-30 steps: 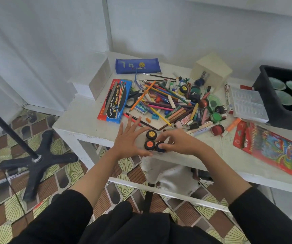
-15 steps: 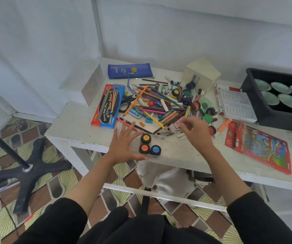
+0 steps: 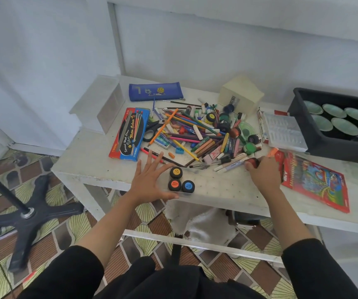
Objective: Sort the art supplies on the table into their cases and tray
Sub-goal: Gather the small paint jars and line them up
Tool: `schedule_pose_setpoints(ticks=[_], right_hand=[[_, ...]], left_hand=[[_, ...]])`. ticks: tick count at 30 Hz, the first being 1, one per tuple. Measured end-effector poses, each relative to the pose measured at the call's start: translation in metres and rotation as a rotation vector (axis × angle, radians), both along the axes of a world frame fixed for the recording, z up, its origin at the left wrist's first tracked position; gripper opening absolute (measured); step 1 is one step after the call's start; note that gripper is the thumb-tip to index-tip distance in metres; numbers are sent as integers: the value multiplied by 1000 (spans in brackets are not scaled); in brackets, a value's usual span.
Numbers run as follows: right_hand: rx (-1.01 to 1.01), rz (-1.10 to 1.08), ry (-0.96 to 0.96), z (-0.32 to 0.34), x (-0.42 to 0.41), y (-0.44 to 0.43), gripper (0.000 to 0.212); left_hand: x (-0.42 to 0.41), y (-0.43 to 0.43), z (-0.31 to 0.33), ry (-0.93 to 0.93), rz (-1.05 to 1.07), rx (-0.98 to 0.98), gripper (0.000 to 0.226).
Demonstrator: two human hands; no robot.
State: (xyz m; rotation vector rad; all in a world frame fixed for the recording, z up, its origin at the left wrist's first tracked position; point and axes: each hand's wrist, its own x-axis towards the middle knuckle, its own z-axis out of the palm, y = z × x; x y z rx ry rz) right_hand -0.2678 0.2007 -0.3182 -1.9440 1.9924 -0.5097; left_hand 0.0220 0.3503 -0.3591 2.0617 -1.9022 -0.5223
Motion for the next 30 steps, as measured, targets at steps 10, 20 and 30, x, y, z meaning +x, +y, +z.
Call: schedule_pose_setpoints(ticks=[10, 20, 30], right_hand=[[95, 456, -423, 30, 58, 55, 42], [128, 665, -162, 20, 101, 66, 20], [118, 530, -66, 16, 114, 62, 18]], left_hand=[[-1, -1, 1, -19, 4, 31, 111], [0, -1, -1, -23, 7, 17, 115], [-1, -1, 0, -20, 14, 24, 123]])
